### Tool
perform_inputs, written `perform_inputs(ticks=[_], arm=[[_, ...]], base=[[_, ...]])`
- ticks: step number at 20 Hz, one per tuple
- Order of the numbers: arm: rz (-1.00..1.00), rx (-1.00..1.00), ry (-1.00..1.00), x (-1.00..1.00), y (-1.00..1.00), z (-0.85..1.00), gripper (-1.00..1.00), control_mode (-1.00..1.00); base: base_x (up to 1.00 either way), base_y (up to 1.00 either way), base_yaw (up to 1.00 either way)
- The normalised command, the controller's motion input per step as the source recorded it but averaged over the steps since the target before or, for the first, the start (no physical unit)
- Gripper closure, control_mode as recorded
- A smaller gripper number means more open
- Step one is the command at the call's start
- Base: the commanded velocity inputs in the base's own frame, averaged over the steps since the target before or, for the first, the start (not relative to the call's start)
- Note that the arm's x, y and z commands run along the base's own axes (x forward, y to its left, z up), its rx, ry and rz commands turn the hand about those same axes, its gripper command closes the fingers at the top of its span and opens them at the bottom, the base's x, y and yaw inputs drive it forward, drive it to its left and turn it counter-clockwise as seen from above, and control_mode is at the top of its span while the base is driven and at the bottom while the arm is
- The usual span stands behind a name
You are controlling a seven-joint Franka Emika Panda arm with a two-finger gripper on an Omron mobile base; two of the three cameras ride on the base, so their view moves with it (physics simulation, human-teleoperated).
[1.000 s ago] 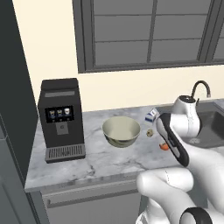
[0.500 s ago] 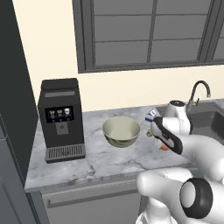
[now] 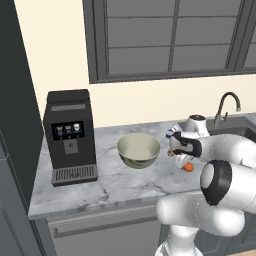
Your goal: Gather the eggs and milk located in the vicinity of the sink area and place them right next to the bowl.
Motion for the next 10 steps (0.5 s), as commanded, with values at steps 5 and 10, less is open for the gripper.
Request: perform_inputs(ticks=[5, 10], arm=[[0.02, 0.00, 0.07, 0.24, -0.11, -0.27, -1.00, -1.00], [0.00, 0.00, 0.01, 0.05, -0.21, -0.16, -1.00, -1.00]], base=[[0.00, 0.00, 0.00], [0.00, 0.00, 0.00]])
